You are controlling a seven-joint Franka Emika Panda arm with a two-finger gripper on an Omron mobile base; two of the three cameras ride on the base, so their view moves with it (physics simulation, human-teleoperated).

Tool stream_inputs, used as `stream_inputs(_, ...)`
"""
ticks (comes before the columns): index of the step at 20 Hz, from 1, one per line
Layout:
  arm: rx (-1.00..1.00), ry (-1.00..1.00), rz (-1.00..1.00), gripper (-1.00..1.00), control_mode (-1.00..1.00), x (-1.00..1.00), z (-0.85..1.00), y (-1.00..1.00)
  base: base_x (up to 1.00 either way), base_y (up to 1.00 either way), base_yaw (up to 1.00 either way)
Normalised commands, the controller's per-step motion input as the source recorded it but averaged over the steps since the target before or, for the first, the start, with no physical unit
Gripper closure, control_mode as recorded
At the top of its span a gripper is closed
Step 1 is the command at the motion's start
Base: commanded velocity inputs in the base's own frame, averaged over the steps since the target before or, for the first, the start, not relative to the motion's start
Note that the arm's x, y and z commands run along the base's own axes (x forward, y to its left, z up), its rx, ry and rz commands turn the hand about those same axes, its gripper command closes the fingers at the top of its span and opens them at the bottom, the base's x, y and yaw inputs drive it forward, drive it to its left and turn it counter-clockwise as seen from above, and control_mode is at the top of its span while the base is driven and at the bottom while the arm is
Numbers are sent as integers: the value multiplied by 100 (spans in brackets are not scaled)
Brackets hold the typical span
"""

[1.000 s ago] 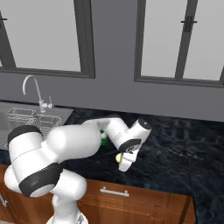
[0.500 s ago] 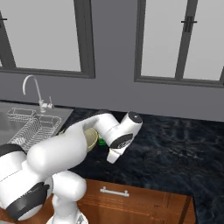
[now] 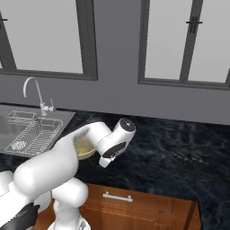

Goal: Gather the eggs and milk located in the vicinity of the sink area and place them right next to the bowl.

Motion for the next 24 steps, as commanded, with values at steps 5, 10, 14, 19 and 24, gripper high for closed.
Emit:
stream_inputs(5, 1, 0, 0, 100, -100, 0, -8, 2, 0, 0, 0)
stream_inputs(10, 1, 0, 3, 100, -100, 7, -10, 0, 0, 0, 0)
stream_inputs(14, 0, 0, 7, 100, -100, 23, -13, 0, 0, 0, 0)
stream_inputs(19, 0, 2, 10, 100, -100, 37, -20, 2, 0, 0, 0)
stream_inputs(24, 0, 2, 11, 100, -100, 35, -18, 1, 0, 0, 0)
